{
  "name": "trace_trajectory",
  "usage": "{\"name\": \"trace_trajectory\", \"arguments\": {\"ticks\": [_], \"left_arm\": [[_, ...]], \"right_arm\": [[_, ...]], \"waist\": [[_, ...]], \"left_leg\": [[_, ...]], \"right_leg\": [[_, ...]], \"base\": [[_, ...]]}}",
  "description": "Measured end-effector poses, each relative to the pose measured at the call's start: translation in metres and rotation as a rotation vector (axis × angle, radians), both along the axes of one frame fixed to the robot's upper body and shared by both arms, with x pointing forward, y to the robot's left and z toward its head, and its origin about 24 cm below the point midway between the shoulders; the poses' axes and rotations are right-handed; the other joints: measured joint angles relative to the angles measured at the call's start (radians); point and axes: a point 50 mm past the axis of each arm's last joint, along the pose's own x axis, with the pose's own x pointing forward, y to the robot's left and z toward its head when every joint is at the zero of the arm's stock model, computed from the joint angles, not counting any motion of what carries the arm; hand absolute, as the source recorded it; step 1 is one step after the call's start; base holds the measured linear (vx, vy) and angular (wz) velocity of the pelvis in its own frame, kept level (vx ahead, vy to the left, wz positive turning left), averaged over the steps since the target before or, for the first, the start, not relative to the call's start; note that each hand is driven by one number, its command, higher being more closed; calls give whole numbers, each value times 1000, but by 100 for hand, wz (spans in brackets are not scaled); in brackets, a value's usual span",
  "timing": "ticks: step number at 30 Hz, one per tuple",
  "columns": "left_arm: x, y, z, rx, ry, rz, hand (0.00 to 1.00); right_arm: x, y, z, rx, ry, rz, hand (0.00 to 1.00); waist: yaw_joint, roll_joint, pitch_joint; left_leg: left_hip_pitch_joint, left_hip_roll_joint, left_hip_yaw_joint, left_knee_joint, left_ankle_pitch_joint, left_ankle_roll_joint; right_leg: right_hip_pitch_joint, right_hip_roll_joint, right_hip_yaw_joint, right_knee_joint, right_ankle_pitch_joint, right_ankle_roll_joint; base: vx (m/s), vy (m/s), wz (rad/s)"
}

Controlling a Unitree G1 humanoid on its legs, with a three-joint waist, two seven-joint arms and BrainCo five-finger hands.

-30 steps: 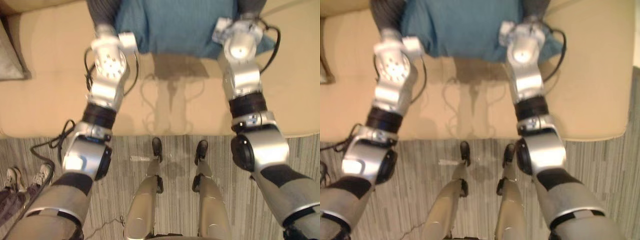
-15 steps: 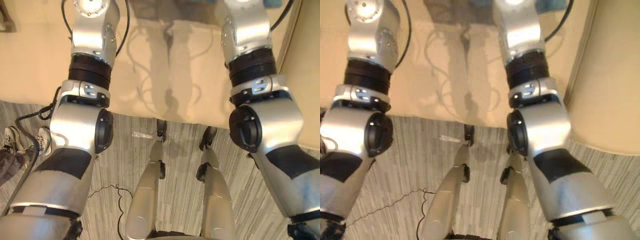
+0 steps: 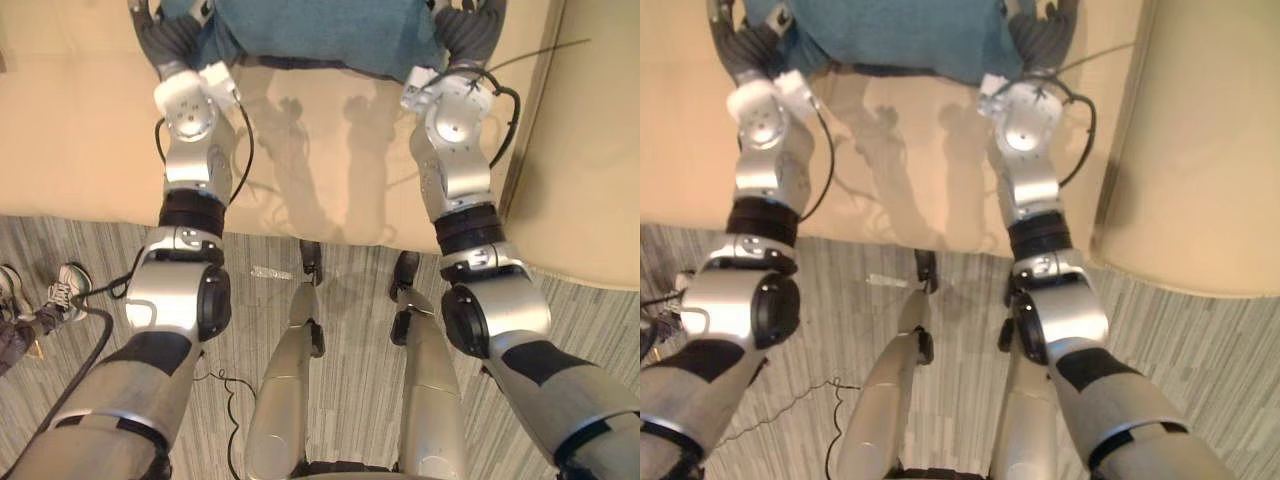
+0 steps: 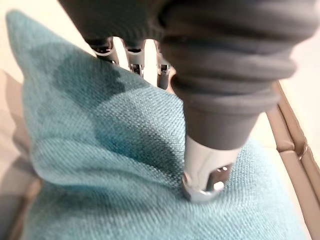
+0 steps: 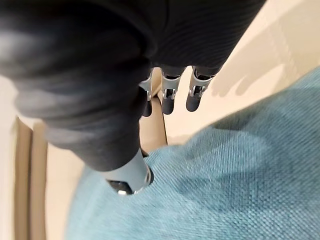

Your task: Pick up cushions and gather them together orderly.

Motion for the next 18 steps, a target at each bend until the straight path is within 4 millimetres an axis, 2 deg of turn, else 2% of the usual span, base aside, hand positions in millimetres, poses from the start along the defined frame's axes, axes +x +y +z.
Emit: {"name": "trace_trajectory", "arguments": {"ticks": [1, 4, 6, 8, 11, 12, 13, 14, 16, 17, 18], "left_arm": [[-3, 5, 2, -7, -18, 6, 0], [-12, 16, 7, -19, -75, 15, 0], [-19, 25, 2, -5, -111, 25, 0], [-29, 32, -7, 26, -136, 42, 0], [-44, 43, -40, 76, -123, 54, 0], [-52, 49, -68, 101, -66, 53, 0], [-56, 51, -84, 110, -24, 46, 0], [-65, 52, -125, 118, 89, 27, 0], [-78, 47, -173, 100, 225, -12, 0], [-96, 38, -217, 77, 356, -58, 0], [-101, 36, -227, 72, 390, -70, 0]], "right_arm": [[-3, -3, -1, -2, -14, 0, 0], [-14, -21, -2, -27, -71, -31, 0], [-20, -33, -9, -50, -92, -55, 0], [-29, -42, -26, -81, -87, -66, 0], [-42, -52, -70, -147, -19, -61, 0], [-47, -53, -104, -195, 75, -32, 0], [-51, -52, -122, -215, 128, -11, 0], [-61, -53, -160, -239, 243, 30, 0], [-75, -52, -198, -255, 367, 76, 0], [-90, -52, -230, -256, 476, 113, 0], [-93, -52, -238, -254, 505, 121, 0]], "waist": [[1, -9, 5], [-6, -9, 5], [-9, -10, 5], [-14, -19, 0], [-20, -34, -9], [-24, -49, -21], [-26, -59, -31], [-32, -73, -56], [-39, -82, -85], [-41, -86, -111], [-41, -88, -117]], "left_leg": [[9, 5, 14, 0, 0, 0], [29, 17, 19, 0, -1, 1], [61, 21, 31, 0, -4, 5], [105, 23, 44, 0, -21, 22], [177, 32, 57, -1, -40, 31], [212, 39, 62, 0, -48, 28], [228, 42, 63, 0, -54, 29], [256, 44, 61, 0, -61, 28], [288, 44, 58, 0, -70, 23], [319, 43, 56, 0, -82, 21], [329, 43, 56, 0, -85, 23]], "right_leg": [[4, 7, 10, 0, 0, 0], [22, 19, 13, -1, 0, 0], [54, 25, 19, -7, 0, 0], [102, 28, 19, -24, -19, -8], [179, 38, 17, -46, -24, -11], [220, 45, 16, -63, -25, -12], [238, 47, 14, -68, -28, -15], [273, 48, 7, -76, -37, -14], [311, 49, 2, -89, -43, -10], [354, 49, -3, -110, -46, -6], [366, 49, -2, -116, -47, -5]], "base": [[-49, -48, -16], [-55, -49, -9], [-51, -35, -14], [-50, -32, -16], [-18, -35, -13], [14, -37, -11], [53, -64, -4], [65, -56, 5], [106, -45, 7], [147, -30, 4], [187, -28, 0]]}}
